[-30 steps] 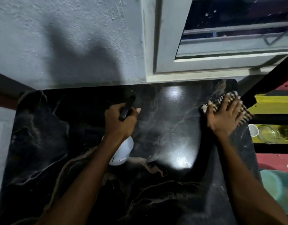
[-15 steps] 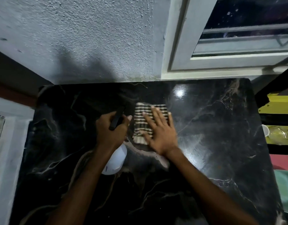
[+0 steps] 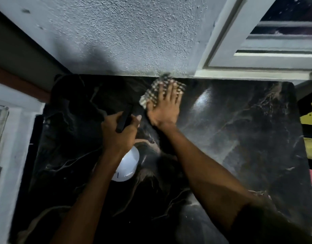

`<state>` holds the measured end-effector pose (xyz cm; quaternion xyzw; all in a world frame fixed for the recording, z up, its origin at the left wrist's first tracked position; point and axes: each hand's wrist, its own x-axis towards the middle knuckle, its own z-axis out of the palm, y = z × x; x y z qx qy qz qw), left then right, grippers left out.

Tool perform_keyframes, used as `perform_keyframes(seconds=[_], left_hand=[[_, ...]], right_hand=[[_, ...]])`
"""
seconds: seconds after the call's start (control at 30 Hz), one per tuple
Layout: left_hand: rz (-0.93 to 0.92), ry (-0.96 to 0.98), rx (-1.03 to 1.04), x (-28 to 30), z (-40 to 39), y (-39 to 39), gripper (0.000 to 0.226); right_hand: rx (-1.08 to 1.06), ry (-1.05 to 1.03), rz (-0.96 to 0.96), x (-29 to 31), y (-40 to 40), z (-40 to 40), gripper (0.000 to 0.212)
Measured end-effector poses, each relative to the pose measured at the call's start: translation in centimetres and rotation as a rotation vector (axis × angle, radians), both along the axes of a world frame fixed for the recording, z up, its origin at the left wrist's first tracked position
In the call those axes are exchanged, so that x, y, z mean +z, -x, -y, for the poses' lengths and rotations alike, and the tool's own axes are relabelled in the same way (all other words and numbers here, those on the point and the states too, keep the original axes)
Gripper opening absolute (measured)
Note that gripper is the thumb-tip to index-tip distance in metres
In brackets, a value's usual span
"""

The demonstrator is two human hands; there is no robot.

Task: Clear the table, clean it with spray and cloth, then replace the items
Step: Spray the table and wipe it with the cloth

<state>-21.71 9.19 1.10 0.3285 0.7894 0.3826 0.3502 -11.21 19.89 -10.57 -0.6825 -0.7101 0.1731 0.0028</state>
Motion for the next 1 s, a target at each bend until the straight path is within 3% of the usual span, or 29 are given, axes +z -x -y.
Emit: perform_keyframes(seconds=[0.13, 0.27, 0.43, 0.6, 0.67, 0.77, 0.83, 1.0], left_hand=[[-0.124, 0.013, -0.038, 1.3, 0.8, 0.9, 0.024], [-0.134, 0.013, -0.051, 1.4, 1.1, 0.9, 0.021], [-0.091, 0.023, -0.087, 1.3, 1.5, -0.6, 0.023], [-0.022, 0.037, -0.086, 1.2, 2.4, -2.4, 0.034], [-0.02, 0.035, -0.085, 1.4, 3.0, -2.9, 0.036], [-0.013, 0.042, -0.08, 1.5, 4.6, -3.3, 0.039], [-0.026, 0.059, -0.079, 1.1, 5.8, -3.1, 0.04], [-0.106, 0.09, -0.04, 1.1, 9.3, -1.7, 0.028]], right_hand=[[0.401, 0.024, -0.055, 0.4, 5.3, 6.9, 0.078], [0.51, -0.026, -0.115, -0.1, 1.1, 13.1, 0.073], [0.229, -0.063, -0.054, -0.3, -13.1, 18.3, 0.074], [-0.317, -0.002, 0.117, 0.0, -28.1, 19.4, 0.078], [-0.485, 0.017, 0.097, -0.3, -28.5, 18.2, 0.08], [-0.573, -0.004, 0.061, -0.4, -21.4, 16.9, 0.084], [-0.398, -0.024, 0.026, 0.0, -13.7, 17.3, 0.083], [0.41, 0.039, -0.014, 0.0, 1.3, 21.3, 0.082]])
